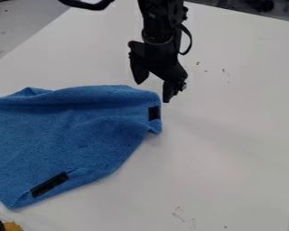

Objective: Fold the blue cloth from north to south

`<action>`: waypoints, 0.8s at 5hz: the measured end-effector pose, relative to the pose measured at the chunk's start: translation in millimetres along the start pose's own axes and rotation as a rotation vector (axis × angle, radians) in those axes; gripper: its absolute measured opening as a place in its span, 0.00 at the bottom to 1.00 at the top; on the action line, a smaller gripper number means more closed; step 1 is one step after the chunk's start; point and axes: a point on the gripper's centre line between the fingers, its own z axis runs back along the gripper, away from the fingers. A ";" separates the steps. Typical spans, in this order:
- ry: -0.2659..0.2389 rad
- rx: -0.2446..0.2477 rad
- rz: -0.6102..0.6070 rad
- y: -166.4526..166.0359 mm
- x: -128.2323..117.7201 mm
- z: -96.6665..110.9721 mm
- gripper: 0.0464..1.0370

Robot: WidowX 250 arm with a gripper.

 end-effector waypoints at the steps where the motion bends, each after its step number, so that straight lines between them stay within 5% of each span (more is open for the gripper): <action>1: -0.023 -0.033 0.033 -3.9 -1.5 -13.4 0.96; 4: 0.015 -0.100 0.019 -23.1 -9.8 -35.0 0.91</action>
